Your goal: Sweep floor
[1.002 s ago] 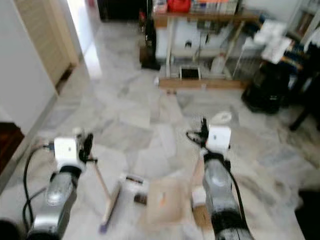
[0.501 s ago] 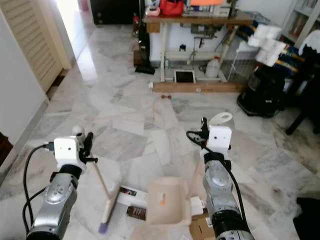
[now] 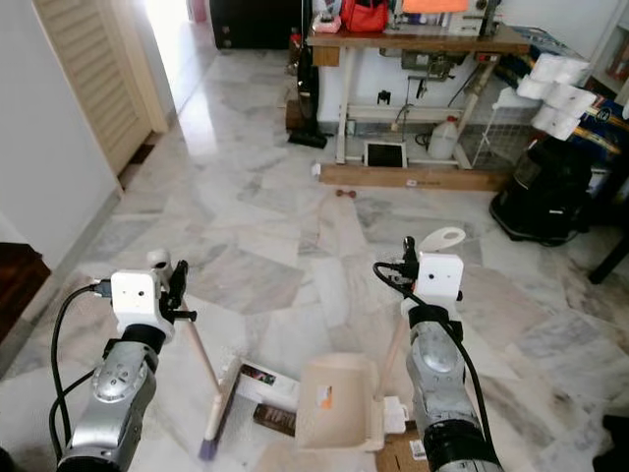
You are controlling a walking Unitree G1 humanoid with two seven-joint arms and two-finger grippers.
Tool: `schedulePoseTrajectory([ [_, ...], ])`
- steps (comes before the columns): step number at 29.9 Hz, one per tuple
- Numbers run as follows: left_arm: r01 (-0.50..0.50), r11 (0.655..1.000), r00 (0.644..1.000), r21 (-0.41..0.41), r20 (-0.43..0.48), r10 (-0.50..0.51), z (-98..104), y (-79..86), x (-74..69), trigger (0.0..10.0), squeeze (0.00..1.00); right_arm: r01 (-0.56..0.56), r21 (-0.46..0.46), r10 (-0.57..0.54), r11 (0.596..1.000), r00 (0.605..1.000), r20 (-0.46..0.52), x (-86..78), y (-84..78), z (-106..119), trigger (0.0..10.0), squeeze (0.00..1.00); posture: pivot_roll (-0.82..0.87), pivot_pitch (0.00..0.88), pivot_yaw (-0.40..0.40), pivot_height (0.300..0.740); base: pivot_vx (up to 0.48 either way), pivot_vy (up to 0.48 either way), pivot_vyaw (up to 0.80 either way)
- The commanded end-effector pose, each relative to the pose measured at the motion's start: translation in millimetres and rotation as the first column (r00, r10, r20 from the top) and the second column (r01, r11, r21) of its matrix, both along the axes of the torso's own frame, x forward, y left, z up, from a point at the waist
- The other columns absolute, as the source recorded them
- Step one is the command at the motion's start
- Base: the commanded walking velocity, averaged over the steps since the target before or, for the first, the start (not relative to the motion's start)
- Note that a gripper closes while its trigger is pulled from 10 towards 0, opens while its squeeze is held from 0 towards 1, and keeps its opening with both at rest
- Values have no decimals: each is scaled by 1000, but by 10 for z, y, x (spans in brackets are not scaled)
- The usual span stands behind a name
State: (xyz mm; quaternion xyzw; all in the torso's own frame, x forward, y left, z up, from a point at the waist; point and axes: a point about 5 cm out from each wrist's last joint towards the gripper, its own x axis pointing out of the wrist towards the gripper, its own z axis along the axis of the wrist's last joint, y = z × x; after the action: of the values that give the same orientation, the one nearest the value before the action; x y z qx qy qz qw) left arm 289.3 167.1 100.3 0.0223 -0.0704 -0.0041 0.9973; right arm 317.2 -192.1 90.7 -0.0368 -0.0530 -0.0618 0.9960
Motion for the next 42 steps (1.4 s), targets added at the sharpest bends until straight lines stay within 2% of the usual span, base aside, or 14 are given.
schedulePoseTrajectory([
  [1,8,1000,999,-4,44,-8,93,-28,0,10000,0,-3,-19,4,1000,1000,30,14,-20,80,10000,0,20,0,-2,740,0,0,0],
  [18,20,1000,999,-1,38,-20,71,-42,-22,10000,0,-8,-78,2,997,997,-78,-161,-51,-229,10000,0,20,0,0,740,0,0,0],
  [28,32,999,999,3,38,-32,85,-54,10,10000,0,-10,-82,1,997,993,-114,-166,-8,-320,10000,0,27,0,-2,740,0,0,0],
  [42,54,999,996,-3,65,-54,199,-101,145,10000,0,2,-82,-13,997,990,-138,-109,53,-374,10000,0,46,25,2,740,0,0,0],
])
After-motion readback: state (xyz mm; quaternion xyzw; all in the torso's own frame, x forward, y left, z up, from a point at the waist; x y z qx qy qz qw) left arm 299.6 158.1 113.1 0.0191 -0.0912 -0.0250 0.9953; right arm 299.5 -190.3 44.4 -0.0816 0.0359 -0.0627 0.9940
